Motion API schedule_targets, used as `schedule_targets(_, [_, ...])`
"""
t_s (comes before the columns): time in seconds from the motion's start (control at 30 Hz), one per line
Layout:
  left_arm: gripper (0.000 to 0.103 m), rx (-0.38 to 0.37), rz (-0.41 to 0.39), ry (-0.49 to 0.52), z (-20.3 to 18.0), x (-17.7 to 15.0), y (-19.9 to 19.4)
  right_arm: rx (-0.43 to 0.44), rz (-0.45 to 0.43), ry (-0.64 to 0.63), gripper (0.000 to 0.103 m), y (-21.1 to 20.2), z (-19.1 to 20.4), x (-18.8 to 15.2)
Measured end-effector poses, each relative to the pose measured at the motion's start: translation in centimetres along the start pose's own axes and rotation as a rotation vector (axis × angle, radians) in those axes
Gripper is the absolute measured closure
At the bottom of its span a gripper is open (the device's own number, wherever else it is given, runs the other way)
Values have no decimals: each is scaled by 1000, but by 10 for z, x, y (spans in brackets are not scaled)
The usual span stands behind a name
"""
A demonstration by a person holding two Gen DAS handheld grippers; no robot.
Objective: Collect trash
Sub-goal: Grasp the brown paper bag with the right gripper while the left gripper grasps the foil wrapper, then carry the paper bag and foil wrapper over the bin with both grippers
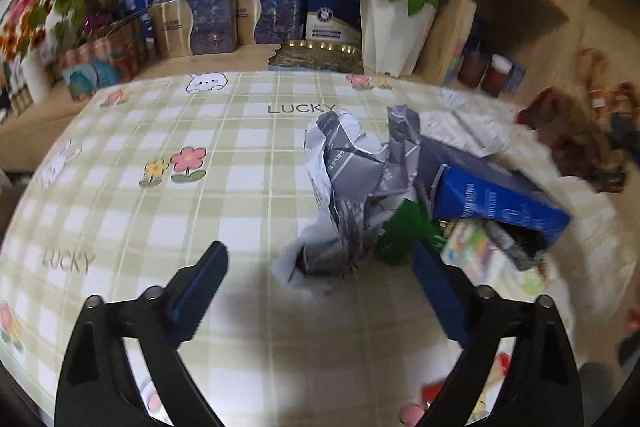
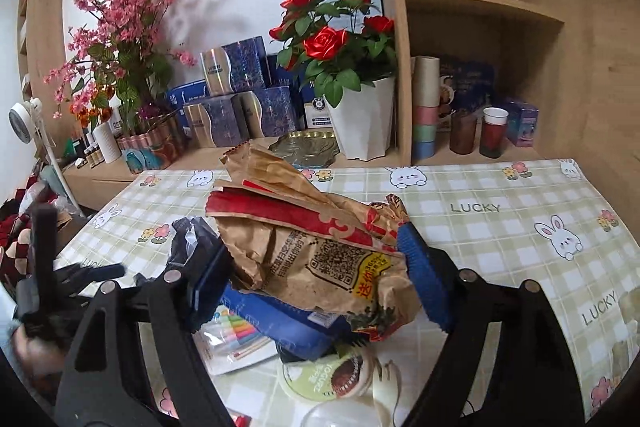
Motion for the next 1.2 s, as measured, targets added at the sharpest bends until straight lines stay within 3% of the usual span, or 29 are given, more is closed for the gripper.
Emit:
schedule_targets(0.1, [22,-3,33,-28,6,7,18,2,0,15,24,-11,-5,-6])
schedule_targets(0.13, [35,-14,46,-43,9,8,24,1,2,20,24,-13,-6,-8])
schedule_targets(0.17, [59,-33,74,-57,11,8,31,0,2,23,24,-16,-7,-10])
schedule_targets(0.2, [64,-39,101,-65,12,7,35,-5,1,25,24,-20,-9,-12])
schedule_targets(0.3, [65,-40,90,-80,12,6,26,-28,-17,5,24,-37,-7,-16])
schedule_targets(0.53, [66,-21,10,7,-2,1,-31,-17,-16,22,24,-64,0,-32])
schedule_targets(0.77, [66,-80,-61,-33,-6,-13,-106,7,-1,87,24,-94,5,-49])
schedule_targets(0.9, [65,-96,-85,-80,-5,-36,-145,27,18,94,24,-109,15,-60])
schedule_targets(1.2, [65,-93,-75,-84,-12,-101,-198,87,108,98,24,-141,44,-100])
Point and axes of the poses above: each gripper's, at about its wrist camera, not at the fingertips, and y roughly the way its jaws point, z to its left, x to its top, the point moved 4 cm from there along y, roughly the way its jaws point, and after that the axes turned 1 degree about -x, right-handed, at the moved point
